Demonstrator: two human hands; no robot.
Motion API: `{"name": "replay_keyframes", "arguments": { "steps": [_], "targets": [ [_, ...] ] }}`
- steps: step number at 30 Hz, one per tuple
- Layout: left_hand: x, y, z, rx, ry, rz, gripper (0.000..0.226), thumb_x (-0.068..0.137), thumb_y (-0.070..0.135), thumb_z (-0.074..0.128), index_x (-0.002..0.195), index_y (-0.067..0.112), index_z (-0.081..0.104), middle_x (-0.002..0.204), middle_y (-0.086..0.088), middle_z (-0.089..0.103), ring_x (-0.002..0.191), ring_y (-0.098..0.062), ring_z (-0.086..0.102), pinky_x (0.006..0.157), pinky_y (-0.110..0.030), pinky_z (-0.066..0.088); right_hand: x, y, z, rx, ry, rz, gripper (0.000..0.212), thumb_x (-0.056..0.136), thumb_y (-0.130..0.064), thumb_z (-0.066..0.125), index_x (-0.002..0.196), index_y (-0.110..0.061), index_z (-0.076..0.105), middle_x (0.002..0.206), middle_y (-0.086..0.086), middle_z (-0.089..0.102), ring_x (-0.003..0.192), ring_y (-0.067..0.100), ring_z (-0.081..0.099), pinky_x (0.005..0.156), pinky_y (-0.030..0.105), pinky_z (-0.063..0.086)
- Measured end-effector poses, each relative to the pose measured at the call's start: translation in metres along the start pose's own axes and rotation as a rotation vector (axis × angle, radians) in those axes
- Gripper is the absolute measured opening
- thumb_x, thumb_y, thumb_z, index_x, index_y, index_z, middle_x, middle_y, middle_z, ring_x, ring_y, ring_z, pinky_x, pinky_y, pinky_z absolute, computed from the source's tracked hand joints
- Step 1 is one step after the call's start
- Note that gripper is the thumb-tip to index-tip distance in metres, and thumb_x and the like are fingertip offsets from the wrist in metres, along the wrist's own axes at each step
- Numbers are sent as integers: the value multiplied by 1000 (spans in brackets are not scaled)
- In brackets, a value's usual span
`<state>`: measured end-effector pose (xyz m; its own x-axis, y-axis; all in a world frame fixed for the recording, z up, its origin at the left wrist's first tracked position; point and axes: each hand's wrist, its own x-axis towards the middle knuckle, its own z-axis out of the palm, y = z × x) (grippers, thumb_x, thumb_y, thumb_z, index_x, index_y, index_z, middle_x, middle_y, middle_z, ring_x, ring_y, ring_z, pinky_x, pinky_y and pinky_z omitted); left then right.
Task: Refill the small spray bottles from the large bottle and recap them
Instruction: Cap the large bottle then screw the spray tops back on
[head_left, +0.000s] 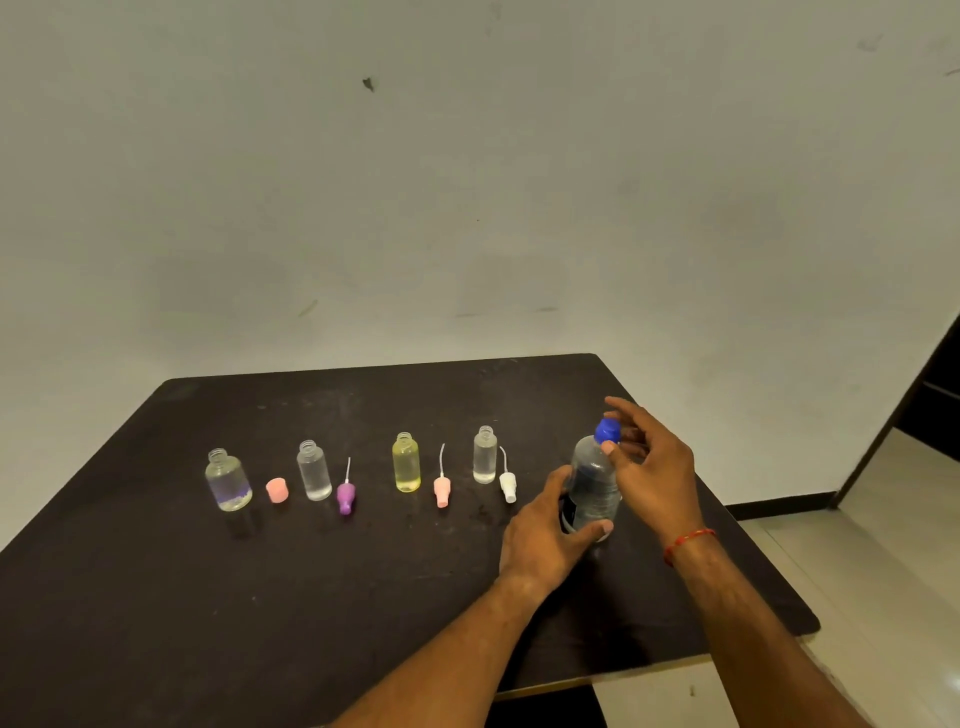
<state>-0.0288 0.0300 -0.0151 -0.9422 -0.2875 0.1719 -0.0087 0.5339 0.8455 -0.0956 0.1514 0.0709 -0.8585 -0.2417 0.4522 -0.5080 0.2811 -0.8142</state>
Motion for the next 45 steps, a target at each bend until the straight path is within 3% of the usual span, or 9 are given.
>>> {"name": "replay_keyframes", "arguments": {
  "steps": [3, 8, 14, 17, 21, 29, 33, 37, 45],
  "targets": [
    [0, 0, 0, 3, 4, -1, 73, 79, 61, 73, 140, 56, 35, 133, 20, 65, 120, -5, 63, 99, -35, 55, -1, 2, 1, -27, 10, 3, 43, 86, 6, 62, 117, -23, 67, 112, -3, 66, 101, 7, 63, 82, 5, 46],
    [0, 0, 0, -4, 2, -2, 72, 77, 63, 73, 139, 55, 36, 133, 20, 64, 120, -4, 63, 99, -36, 55, 0, -3, 1, -38, 43, 14, 37, 80, -2, 74, 105, -28, 65, 103, -4, 66, 89, 0, 62, 70, 4, 46],
    [0, 0, 0, -2, 6, 0, 71, 78, 62, 74, 138, 55, 37, 133, 20, 64, 122, -4, 62, 100, -36, 54, 0, -8, 2, -55, 38, 40, 41, 78, -12, 80, 113, -26, 64, 104, -6, 63, 91, 6, 61, 85, 21, 52],
    [0, 1, 0, 3, 7, -3, 70, 78, 61, 74, 137, 54, 37, 133, 20, 64, 121, -5, 63, 100, -37, 54, 1, -7, 0, -43, -7, 17, 55, 83, -10, 75, 132, -25, 57, 110, -7, 61, 97, 5, 59, 84, 12, 45],
    [-1, 0, 0, 0, 2, -1, 72, 78, 62, 73, 139, 55, 36, 134, 19, 64, 122, -6, 63, 101, -37, 55, -2, -2, 0, -27, 21, 10, 39, 88, -2, 66, 121, -24, 66, 112, -4, 66, 95, 1, 61, 75, 0, 44],
    [0, 0, 0, 4, 10, 0, 71, 79, 60, 74, 139, 55, 36, 134, 20, 64, 122, -5, 63, 100, -36, 54, 0, -6, 0, -21, 61, 37, 36, 80, -14, 79, 108, -30, 65, 97, -12, 65, 89, 0, 63, 79, 13, 51],
    [0, 1, 1, 8, 8, 5, 70, 79, 60, 74, 138, 54, 37, 134, 20, 63, 122, -6, 63, 100, -36, 54, 0, -3, -2, 18, 26, 10, 51, 85, -4, 71, 128, -28, 60, 108, -11, 64, 98, 1, 63, 78, 5, 48],
    [1, 0, 1, 16, 10, 5, 73, 80, 59, 75, 141, 53, 35, 137, 18, 63, 124, -7, 62, 100, -35, 54, -2, 1, 0, -20, 36, 11, 42, 87, 5, 61, 117, -24, 68, 112, -3, 68, 97, 4, 62, 76, 0, 45],
    [0, -1, 2, 6, 8, -3, 71, 77, 62, 73, 138, 55, 37, 133, 24, 63, 120, -4, 64, 98, -35, 55, -1, -3, 0, -58, 50, 12, 38, 77, -11, 80, 110, -25, 67, 101, -8, 67, 91, 4, 63, 76, 9, 47]
  ]
}}
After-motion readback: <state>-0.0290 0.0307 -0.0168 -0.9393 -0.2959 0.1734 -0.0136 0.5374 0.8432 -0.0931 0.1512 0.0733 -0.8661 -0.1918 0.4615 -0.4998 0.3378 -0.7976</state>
